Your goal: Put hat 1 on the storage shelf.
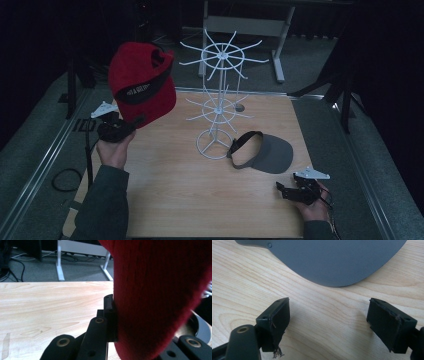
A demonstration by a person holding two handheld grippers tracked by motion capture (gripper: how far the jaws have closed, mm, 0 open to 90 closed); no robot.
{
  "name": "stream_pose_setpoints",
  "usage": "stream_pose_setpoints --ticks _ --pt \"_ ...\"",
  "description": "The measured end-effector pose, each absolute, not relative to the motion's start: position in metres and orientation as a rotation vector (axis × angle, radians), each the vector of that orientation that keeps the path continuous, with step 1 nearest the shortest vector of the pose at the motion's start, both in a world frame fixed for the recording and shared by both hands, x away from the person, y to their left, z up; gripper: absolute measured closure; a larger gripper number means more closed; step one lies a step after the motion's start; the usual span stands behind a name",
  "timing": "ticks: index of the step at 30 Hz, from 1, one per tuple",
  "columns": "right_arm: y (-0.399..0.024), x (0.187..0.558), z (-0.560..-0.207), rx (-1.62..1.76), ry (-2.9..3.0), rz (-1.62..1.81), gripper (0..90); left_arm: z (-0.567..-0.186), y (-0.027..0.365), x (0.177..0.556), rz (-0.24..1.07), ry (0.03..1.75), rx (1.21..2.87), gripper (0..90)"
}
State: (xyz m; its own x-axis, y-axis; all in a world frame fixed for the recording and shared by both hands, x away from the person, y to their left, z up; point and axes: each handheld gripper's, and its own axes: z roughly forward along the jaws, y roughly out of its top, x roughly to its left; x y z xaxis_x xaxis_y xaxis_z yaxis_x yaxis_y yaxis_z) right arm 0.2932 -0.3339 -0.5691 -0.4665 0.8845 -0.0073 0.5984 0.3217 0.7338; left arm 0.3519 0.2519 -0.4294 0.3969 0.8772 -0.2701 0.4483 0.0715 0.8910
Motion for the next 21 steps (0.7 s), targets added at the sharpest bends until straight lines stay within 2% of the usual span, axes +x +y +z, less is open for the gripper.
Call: stream_pose_setpoints --ticks 21 --pt "-0.334 0.293 -0.569 1.314 2.184 0.950 18.5 -0.411 0.247 0.354 0.509 1.182 1.540 85.8"
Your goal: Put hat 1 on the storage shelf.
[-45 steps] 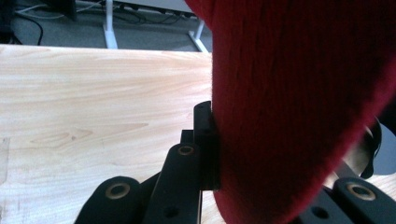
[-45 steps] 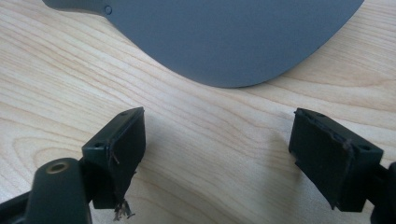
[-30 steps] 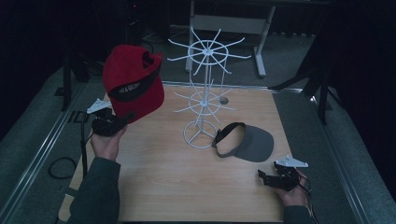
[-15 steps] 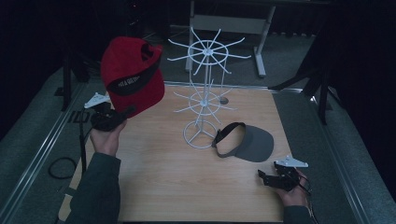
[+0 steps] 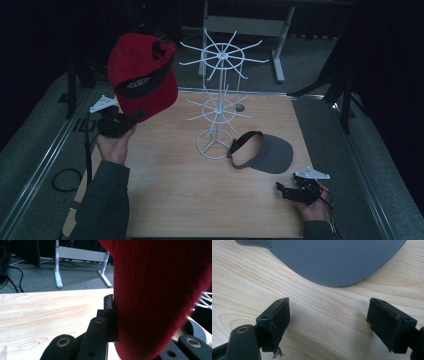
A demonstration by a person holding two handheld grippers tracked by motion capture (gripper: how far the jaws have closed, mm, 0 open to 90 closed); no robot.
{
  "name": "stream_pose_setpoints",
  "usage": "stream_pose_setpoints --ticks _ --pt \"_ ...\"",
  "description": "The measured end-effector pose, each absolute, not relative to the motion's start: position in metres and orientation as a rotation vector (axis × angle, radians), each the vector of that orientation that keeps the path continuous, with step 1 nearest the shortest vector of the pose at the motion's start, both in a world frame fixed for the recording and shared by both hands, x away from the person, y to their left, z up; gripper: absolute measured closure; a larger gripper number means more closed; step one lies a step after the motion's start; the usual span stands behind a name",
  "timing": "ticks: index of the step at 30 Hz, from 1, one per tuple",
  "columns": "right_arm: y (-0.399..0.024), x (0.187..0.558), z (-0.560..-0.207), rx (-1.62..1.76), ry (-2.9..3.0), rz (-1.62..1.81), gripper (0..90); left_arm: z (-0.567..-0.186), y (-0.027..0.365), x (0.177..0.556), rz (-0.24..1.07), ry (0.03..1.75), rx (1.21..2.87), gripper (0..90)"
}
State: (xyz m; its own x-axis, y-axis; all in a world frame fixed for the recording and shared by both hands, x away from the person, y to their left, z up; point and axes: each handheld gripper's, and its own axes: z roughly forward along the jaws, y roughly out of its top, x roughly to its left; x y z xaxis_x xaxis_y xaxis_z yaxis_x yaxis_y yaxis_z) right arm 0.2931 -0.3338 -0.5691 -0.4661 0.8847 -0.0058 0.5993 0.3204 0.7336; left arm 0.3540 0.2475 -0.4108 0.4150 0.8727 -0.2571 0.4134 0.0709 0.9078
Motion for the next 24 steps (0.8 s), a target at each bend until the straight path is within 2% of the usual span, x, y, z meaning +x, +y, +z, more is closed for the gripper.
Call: stream_pose_setpoints --ticks 24 --pt "-0.334 0.293 -0.569 1.315 2.185 0.949 18.5 -0.391 0.236 0.357 0.505 1.133 1.536 85.8"
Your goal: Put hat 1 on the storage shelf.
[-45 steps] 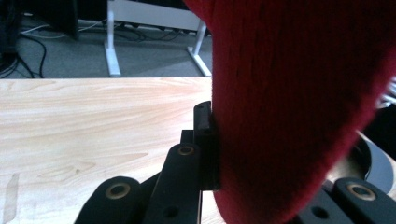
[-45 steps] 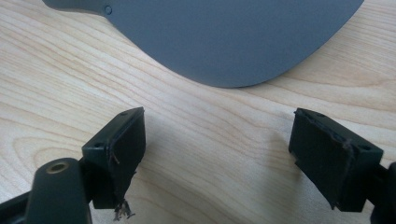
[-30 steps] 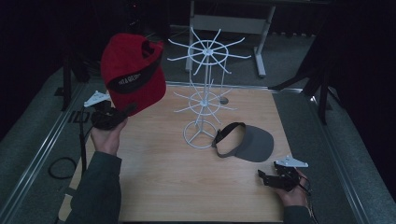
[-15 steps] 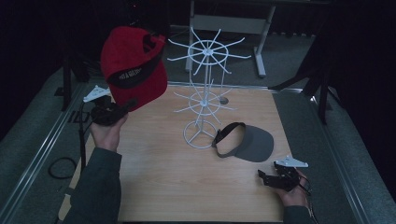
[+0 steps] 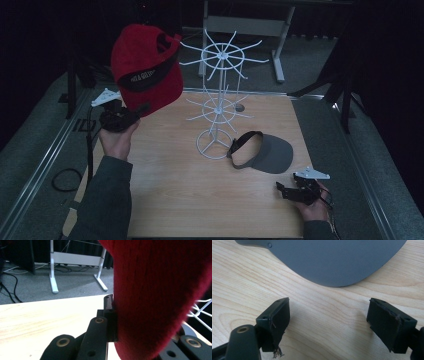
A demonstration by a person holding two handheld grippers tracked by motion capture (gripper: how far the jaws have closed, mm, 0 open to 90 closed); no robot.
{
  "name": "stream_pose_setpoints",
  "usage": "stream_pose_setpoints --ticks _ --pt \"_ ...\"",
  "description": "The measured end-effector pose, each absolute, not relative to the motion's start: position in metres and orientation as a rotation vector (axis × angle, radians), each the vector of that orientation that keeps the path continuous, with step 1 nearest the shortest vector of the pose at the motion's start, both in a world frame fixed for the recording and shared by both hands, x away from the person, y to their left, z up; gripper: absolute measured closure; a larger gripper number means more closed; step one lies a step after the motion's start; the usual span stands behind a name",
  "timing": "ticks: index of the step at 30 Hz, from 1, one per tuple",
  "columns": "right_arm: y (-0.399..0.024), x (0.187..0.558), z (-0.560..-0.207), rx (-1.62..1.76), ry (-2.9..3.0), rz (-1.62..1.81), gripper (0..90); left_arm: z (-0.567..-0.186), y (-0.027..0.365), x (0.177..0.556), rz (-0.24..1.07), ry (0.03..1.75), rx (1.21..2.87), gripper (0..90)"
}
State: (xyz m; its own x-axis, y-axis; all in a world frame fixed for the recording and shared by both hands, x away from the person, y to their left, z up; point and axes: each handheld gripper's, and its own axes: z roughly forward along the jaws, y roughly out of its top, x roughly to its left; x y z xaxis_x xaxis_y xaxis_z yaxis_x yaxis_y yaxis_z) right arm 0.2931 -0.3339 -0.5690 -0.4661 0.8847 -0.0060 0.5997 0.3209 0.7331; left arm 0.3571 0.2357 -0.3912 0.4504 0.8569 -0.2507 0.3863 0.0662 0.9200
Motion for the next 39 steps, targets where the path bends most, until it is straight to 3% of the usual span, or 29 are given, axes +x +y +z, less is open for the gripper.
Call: stream_pose_setpoints --ticks 24,39 --pt "-0.334 0.293 -0.569 1.313 2.185 0.949 18.5 -0.374 0.228 0.355 0.418 1.043 1.481 85.8" --pt "-0.334 0.293 -0.569 1.313 2.185 0.949 18.5 -0.377 0.216 0.352 0.564 1.031 1.609 85.7"
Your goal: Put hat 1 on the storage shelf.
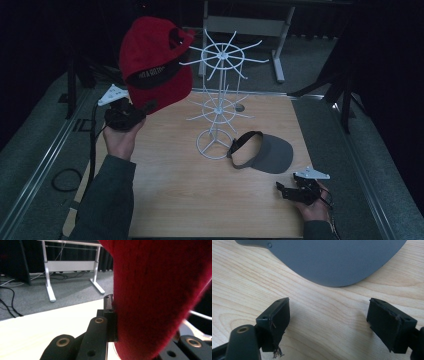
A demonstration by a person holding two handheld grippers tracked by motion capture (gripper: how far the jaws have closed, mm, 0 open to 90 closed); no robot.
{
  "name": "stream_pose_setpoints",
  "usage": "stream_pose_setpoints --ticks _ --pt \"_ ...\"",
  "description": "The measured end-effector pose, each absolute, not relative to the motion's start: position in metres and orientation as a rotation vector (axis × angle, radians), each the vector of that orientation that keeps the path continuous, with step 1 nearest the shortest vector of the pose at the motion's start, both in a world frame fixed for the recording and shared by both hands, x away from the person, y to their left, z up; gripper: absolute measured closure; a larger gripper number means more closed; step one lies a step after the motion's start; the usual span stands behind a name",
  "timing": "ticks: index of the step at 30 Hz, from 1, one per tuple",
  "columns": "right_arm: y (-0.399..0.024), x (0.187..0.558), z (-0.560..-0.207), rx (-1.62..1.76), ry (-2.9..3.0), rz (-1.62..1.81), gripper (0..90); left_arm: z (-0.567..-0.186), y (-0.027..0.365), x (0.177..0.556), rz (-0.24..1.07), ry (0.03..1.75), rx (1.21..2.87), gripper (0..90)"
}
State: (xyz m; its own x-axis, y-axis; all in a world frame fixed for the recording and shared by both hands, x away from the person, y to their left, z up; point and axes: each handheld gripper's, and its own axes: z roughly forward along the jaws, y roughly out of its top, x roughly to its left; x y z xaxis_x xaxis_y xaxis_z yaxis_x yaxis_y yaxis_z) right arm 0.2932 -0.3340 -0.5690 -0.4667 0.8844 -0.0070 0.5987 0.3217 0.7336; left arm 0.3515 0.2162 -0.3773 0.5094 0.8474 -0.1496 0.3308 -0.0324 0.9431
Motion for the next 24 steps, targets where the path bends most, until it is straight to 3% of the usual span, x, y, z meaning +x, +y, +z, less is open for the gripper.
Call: stream_pose_setpoints --ticks 19,24 --pt "-0.334 0.293 -0.569 1.315 2.184 0.949 18.5 -0.426 0.219 0.351 0.551 1.125 1.699 84.9" --pt "-0.334 0.293 -0.569 1.315 2.184 0.949 18.5 -0.433 0.223 0.350 0.528 1.130 1.671 80.6"
